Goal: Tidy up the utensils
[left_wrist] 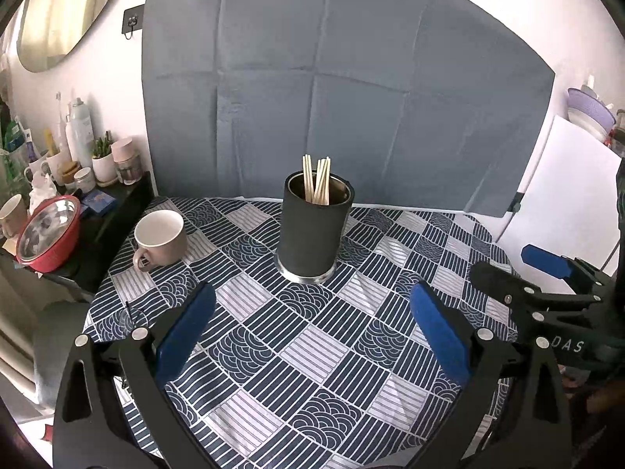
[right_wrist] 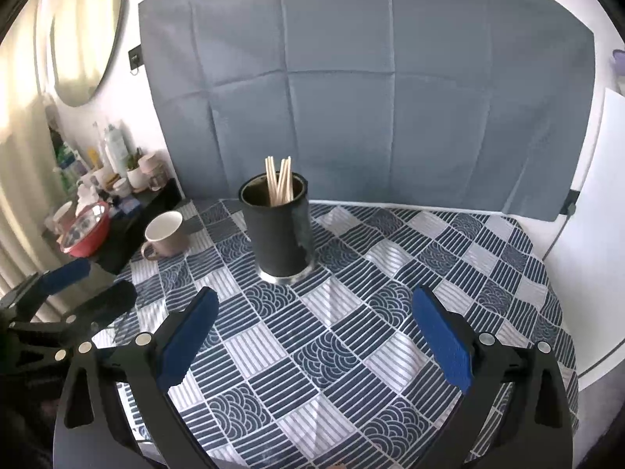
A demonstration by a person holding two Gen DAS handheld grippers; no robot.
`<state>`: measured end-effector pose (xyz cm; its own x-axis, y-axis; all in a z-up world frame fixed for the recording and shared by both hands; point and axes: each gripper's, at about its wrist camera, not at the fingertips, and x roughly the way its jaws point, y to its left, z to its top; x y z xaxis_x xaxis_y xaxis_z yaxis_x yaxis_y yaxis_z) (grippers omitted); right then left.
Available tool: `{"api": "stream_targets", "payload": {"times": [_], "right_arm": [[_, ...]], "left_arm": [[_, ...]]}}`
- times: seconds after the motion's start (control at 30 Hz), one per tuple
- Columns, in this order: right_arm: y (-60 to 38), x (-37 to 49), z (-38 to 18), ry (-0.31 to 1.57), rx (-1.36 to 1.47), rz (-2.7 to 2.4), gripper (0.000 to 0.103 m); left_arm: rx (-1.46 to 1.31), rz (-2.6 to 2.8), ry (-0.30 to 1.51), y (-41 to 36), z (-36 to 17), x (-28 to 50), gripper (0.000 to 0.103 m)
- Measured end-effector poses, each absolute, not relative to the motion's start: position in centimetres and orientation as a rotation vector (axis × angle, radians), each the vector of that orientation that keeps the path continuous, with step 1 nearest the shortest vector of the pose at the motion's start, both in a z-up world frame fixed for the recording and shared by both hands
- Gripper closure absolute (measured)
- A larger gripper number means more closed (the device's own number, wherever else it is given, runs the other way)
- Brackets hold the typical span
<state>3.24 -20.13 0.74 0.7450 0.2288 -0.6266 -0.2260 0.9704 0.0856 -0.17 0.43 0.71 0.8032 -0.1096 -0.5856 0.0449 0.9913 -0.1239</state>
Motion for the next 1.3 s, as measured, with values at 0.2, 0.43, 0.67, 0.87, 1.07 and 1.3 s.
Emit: {"api": "stream_targets", "payload": {"times": [0.2,0.43,0.67,0.87,1.07,1.3], "right_arm": [[-20.09,3.11,0.79,0.688,0.005,0.251,0.008],[-20.15,2.91,0.85,0.694,0.011,0.247,0.008],[-20.18,2.94,0.85,0.694,0.012,0.243,0.008],[-20.51,3.23,0.58,0.698,0.023,0.231,0.008],[-20.58,3.32,0.59,0.692,0.025,0.239,0.008],[-20.65,3.31,0.64,0.693,0.032,0.236,0.008]], "left_arm": [[-0.105,-0.073,0.621,0.43,0.89,-0.39,0.006],[-0.099,-0.060,0.644,0.28,0.62,-0.31,0.006],[-0.091,-0.046,0.656,0.39,0.49,-0.12,0.006],[-0.083,-0.019,0.652,0.48,0.47,-0.06,0.006],[-0.074,-0.022,0.652,0.24,0.52,0.06,0.006],[-0.077,-0.013,0.658,0.33,0.41,0.14,0.006]]}}
